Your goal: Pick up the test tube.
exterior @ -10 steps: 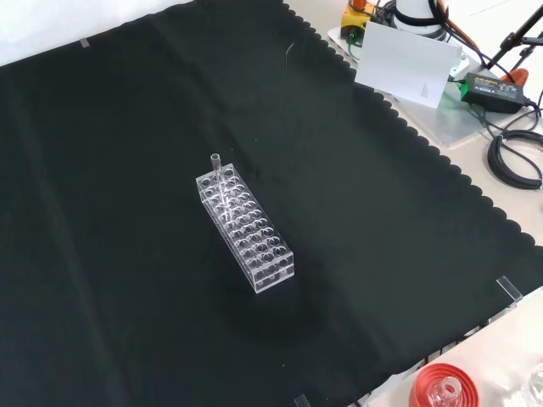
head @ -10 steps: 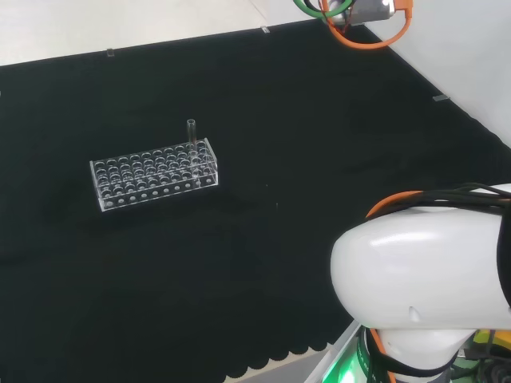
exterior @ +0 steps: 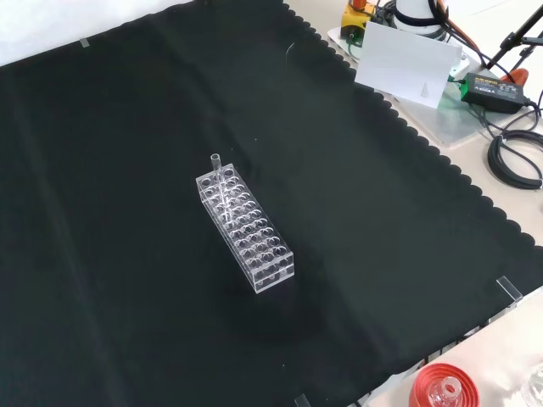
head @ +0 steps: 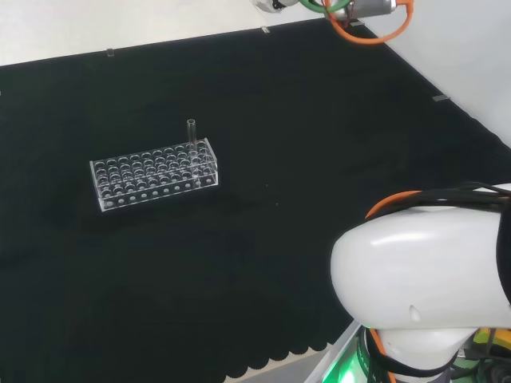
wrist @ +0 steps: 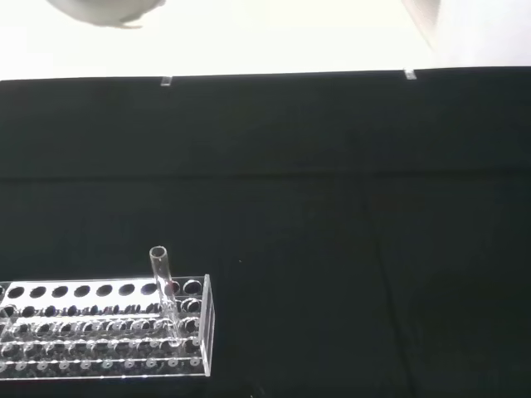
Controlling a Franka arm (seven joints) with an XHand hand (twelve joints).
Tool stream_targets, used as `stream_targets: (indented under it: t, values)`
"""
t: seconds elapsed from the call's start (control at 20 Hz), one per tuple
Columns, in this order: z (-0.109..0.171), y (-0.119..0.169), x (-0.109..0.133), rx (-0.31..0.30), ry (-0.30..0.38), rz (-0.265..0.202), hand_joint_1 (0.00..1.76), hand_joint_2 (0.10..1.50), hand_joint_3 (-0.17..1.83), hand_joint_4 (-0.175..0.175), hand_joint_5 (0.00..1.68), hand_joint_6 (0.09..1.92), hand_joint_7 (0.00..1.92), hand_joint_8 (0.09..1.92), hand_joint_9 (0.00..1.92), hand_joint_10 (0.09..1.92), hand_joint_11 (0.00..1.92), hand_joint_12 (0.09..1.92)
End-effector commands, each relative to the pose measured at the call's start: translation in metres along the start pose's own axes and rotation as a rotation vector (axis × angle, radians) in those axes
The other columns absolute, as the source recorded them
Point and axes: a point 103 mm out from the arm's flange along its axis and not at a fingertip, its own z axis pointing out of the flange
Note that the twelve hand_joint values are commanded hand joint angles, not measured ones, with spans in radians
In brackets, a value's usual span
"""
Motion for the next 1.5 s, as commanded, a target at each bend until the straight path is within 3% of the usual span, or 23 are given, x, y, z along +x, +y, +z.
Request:
stream_targets:
  t: [0.05,0.55,1.05,1.5]
  values:
    - [-0.010,0.021,-0.006,0.038,0.072,-0.095,0.71,0.73,0.45,-0.041,0.27,0.21,0.27,0.78,0.21,0.91,0.00,1.56]
    - [-0.031,0.085,-0.004,0.033,0.164,-0.252,0.71,0.72,0.44,-0.028,0.26,0.19,0.25,0.78,0.20,0.91,0.00,1.56]
    - [-0.016,0.124,0.001,0.079,0.157,-0.290,0.73,0.71,0.43,-0.017,0.28,0.18,0.23,0.79,0.20,0.92,0.00,1.56]
    - [0.023,0.153,0.011,0.155,0.211,-0.343,0.75,0.70,0.43,-0.015,0.28,0.17,0.24,0.80,0.21,0.93,0.00,1.56]
